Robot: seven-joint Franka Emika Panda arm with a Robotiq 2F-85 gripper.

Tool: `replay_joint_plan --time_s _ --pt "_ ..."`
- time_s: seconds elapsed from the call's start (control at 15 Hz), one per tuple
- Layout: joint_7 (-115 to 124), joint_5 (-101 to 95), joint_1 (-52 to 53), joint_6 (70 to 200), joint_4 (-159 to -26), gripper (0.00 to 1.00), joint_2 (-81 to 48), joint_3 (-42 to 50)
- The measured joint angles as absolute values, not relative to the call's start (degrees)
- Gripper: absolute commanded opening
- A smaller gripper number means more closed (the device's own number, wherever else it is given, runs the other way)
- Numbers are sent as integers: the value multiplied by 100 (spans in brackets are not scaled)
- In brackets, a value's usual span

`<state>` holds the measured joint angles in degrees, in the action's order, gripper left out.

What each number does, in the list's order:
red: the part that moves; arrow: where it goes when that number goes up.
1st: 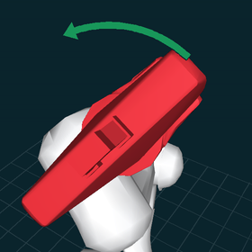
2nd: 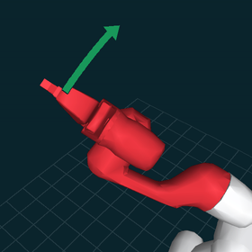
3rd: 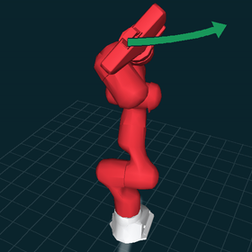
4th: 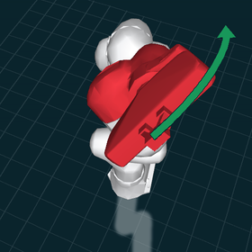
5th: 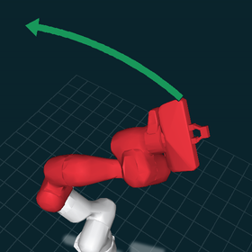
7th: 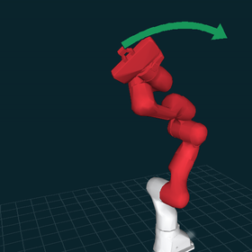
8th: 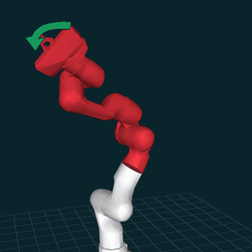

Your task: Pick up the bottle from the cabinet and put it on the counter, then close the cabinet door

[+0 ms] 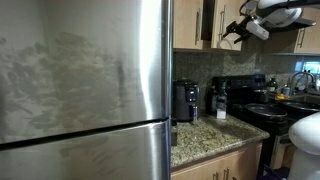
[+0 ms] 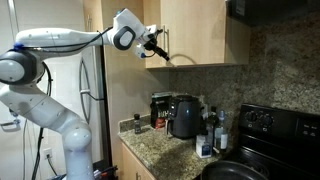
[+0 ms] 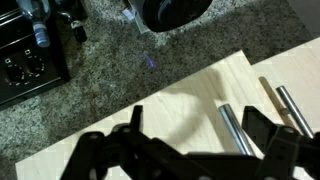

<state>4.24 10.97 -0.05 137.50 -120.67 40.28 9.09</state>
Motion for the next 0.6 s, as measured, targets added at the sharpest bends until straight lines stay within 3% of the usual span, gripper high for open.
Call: replay_joint_plan --time_s 0.6 --pt "905 1116 75 13033 -9924 100 2412 653"
